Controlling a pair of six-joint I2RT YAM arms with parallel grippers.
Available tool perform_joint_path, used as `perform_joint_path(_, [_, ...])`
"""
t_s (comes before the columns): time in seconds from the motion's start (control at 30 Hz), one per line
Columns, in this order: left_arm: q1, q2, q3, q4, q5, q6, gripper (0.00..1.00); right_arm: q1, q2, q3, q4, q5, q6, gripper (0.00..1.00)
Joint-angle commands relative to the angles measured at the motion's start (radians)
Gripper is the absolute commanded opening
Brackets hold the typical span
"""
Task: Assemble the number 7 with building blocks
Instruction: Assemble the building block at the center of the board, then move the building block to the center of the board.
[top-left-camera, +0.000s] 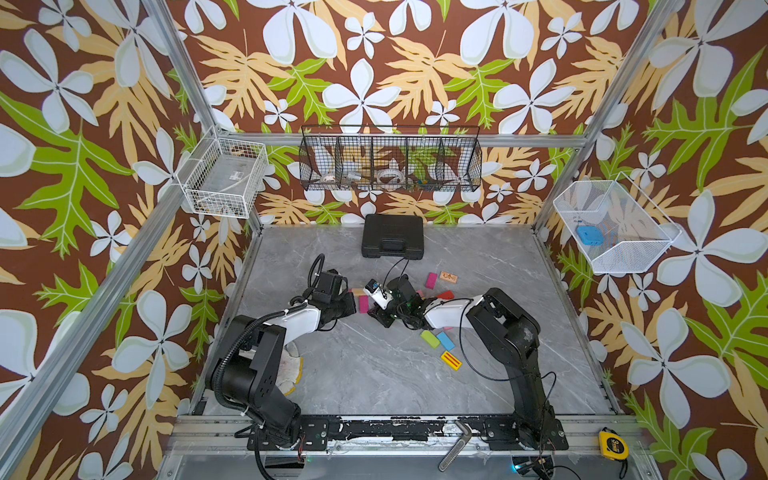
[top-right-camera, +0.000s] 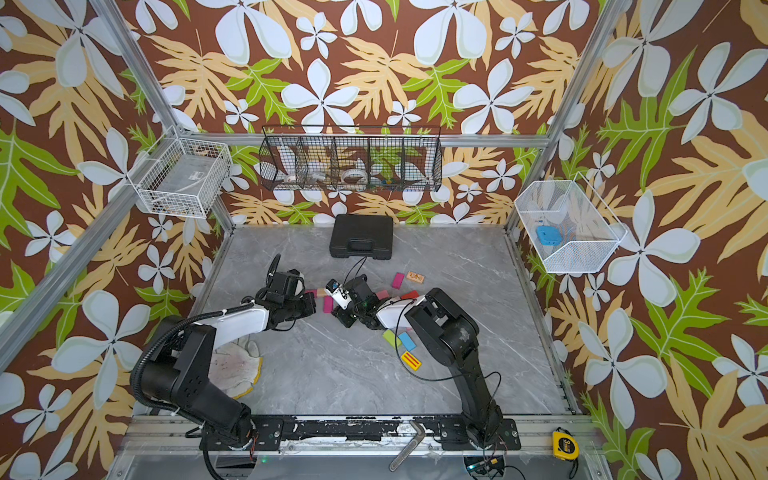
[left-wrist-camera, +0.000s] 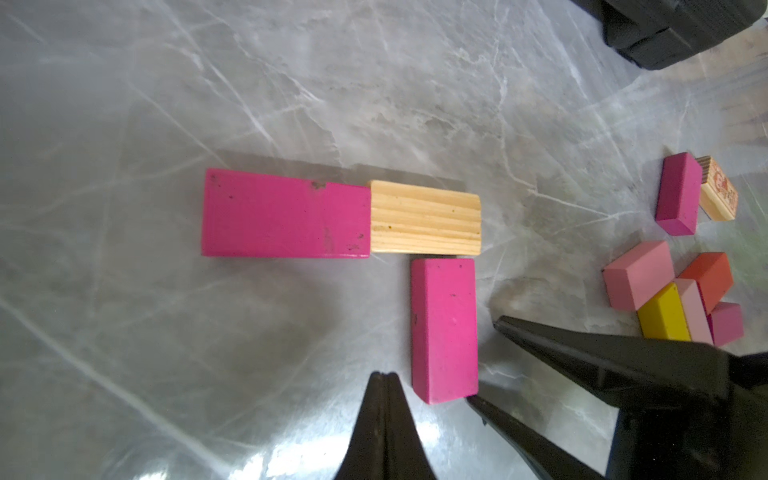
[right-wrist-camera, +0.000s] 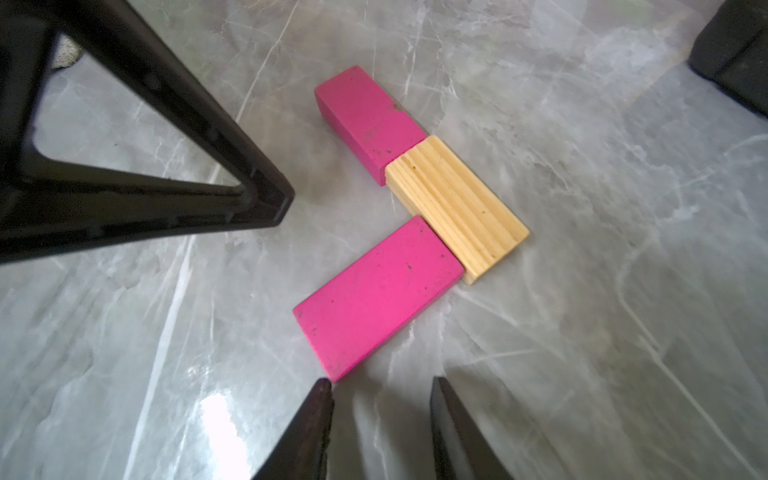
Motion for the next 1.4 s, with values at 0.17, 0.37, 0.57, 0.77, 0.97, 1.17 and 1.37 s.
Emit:
perform_joint_path(0.17, [0.001,-0.012,0.0,-0.01,0.002,-0.001,0.0,-0.008,-0.051,-0.054,-0.039,-0.017,-0.019,0.4])
perform_joint_path(0.37, [0.0,-0.066,-0.003,-0.029,0.0,-0.007,0.0,-0.054,-0.181,-0.118,-0.011,-0.06,0.018,0.43])
perform_joint_path(0.57, [0.0,-0.139,-0.017,-0.055,0.021,-0.012,0.16,-0.123,-0.191,-0.065,-0.156,0.038,0.097,0.54])
perform_joint_path(0.77, [0.001,-0.212,-0.045,-0.058,0.045,-0.011,0.53,-0.181,-0.195,-0.055,-0.211,0.107,0.143,0.67])
perform_joint_path(0.97, [0.0,-0.268,-0.07,-0.044,0.072,-0.02,0.8,-0.22,-0.191,-0.057,-0.254,0.157,0.184,0.72])
perform_joint_path(1.17, [0.001,-0.292,-0.075,-0.045,0.07,-0.017,0.87,-0.242,-0.188,-0.073,-0.266,0.134,0.181,0.77])
perform_joint_path(1.37, [0.0,-0.29,-0.072,-0.045,0.07,-0.019,0.88,-0.243,-0.158,-0.053,-0.26,0.05,0.184,0.79])
